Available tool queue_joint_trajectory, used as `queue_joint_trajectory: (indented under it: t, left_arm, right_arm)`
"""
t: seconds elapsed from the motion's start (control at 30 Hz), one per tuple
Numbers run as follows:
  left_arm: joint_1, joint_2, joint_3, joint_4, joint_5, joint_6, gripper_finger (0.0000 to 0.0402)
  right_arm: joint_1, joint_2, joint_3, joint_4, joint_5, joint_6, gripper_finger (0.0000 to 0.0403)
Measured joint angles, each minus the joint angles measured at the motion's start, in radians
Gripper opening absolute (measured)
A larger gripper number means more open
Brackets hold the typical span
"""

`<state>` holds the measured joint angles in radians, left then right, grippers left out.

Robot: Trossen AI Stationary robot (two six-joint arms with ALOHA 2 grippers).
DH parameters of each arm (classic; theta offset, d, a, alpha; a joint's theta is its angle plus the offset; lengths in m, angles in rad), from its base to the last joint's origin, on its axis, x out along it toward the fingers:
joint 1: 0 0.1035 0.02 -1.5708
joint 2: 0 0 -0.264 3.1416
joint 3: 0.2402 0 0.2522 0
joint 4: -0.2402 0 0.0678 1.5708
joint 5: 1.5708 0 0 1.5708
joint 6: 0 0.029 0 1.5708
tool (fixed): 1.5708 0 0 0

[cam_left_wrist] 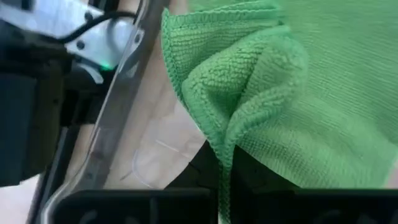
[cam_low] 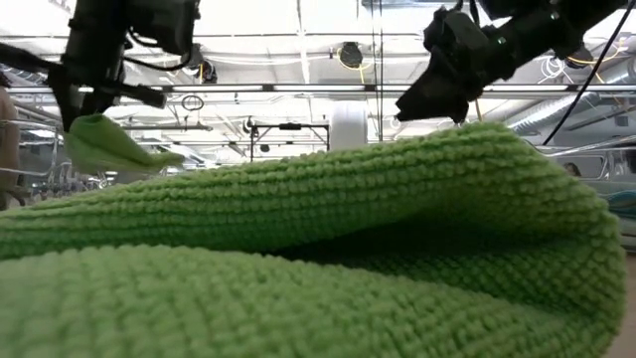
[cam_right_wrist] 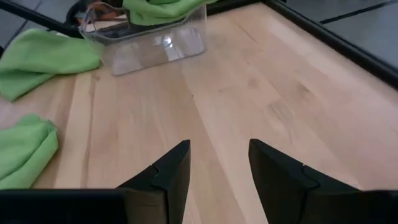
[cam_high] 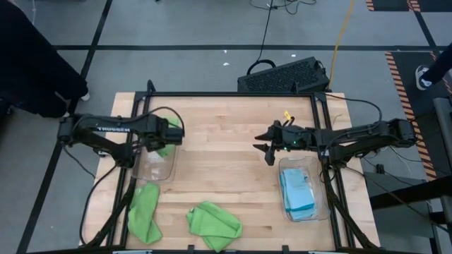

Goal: Sort microfiber towel by color & place in baskets
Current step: Put the folded green microfiber towel into the left transparent bin

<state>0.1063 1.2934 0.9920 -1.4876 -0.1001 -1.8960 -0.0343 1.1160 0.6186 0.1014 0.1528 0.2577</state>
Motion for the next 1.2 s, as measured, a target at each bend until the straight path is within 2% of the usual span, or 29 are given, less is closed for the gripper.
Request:
queue_joint_trajectory:
  t: [0.2,0.37,0.5,0.67,0.87,1.07,1.13,1.2]
  left_arm:
    - [-0.040,-0.020,-0.112,0.110,0.032,-0.112,0.0008]
    - [-0.072,-0.015,-0.219,0.254,0.052,-0.198,0.0008]
    - [-0.081,-0.015,-0.314,0.346,0.128,-0.205,0.0008]
    - [-0.101,-0.018,-0.368,0.343,0.227,-0.203,0.0019]
    - [-0.139,-0.018,-0.372,0.328,0.252,-0.199,0.0080]
    - [-0.168,-0.019,-0.351,0.271,0.369,-0.095,0.0164]
    - [-0.179,-0.019,-0.311,0.234,0.363,-0.096,0.0190]
    - [-0.192,-0.018,-0.259,0.184,0.302,-0.110,0.0209]
  right_arm:
    - [0.003,0.000,-0.046,0.032,-0.023,0.083,0.0155]
    - [0.004,0.000,-0.048,0.043,-0.054,0.087,0.0155]
    - [0.014,0.000,-0.048,0.051,-0.053,0.094,0.0155]
    - [0.028,0.000,-0.048,0.053,-0.039,0.098,0.0155]
    - [0.022,0.000,-0.048,0.062,0.031,0.107,0.0155]
    - [-0.008,0.000,-0.048,0.110,0.030,0.116,0.0155]
    - [-0.021,0.000,-0.048,0.129,0.028,0.102,0.0155]
    - [-0.036,0.000,-0.048,0.137,0.027,0.091,0.0155]
